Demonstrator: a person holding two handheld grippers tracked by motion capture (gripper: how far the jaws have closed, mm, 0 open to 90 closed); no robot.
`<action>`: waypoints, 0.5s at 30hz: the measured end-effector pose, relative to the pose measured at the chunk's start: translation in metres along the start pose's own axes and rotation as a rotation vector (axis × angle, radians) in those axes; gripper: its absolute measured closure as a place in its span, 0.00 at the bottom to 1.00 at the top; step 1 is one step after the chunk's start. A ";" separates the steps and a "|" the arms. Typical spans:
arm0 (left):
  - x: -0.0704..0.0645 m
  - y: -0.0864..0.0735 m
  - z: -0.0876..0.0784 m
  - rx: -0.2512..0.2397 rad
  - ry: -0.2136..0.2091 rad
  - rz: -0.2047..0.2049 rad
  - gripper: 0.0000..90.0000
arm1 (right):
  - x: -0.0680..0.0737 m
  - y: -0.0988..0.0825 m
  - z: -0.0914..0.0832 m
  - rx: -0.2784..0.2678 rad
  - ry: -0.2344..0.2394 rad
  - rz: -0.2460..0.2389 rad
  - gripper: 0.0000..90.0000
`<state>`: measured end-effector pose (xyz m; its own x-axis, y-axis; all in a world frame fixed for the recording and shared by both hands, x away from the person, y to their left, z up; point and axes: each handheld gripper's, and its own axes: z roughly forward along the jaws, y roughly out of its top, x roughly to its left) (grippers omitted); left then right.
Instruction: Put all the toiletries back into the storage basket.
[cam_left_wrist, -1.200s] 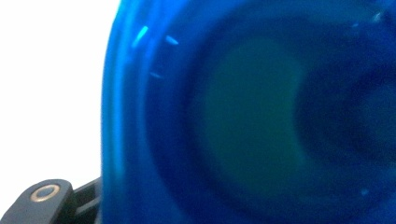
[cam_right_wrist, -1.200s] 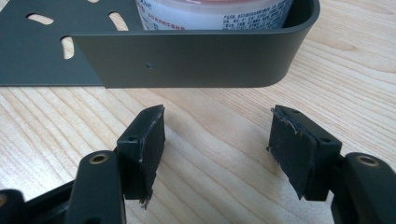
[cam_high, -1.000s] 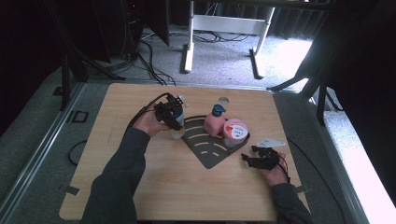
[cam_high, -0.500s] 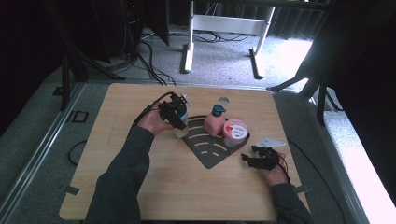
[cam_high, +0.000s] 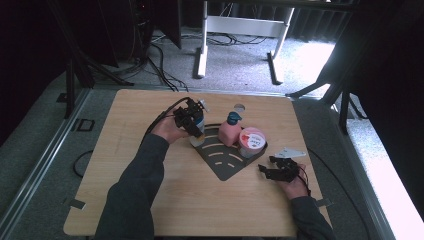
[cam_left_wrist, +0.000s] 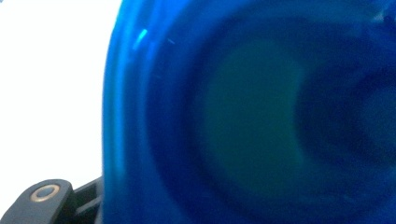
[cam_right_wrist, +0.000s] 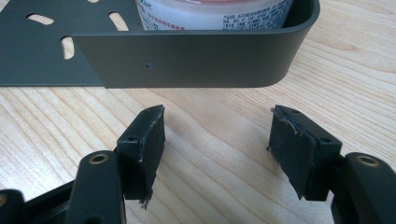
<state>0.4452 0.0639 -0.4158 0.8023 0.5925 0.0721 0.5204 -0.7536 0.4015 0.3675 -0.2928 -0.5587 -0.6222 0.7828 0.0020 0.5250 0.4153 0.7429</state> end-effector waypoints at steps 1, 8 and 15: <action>0.000 0.001 0.000 -0.007 0.005 -0.001 0.62 | 0.000 0.000 0.000 0.000 0.000 0.000 0.40; -0.001 0.007 0.002 -0.016 0.015 0.000 0.62 | 0.000 0.000 0.000 0.001 0.000 -0.001 0.40; -0.001 0.011 0.008 -0.022 0.021 -0.003 0.62 | 0.000 0.000 0.000 0.001 0.000 -0.001 0.40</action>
<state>0.4527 0.0529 -0.4186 0.7944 0.6006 0.0901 0.5158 -0.7455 0.4221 0.3675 -0.2929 -0.5587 -0.6229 0.7823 0.0010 0.5245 0.4167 0.7425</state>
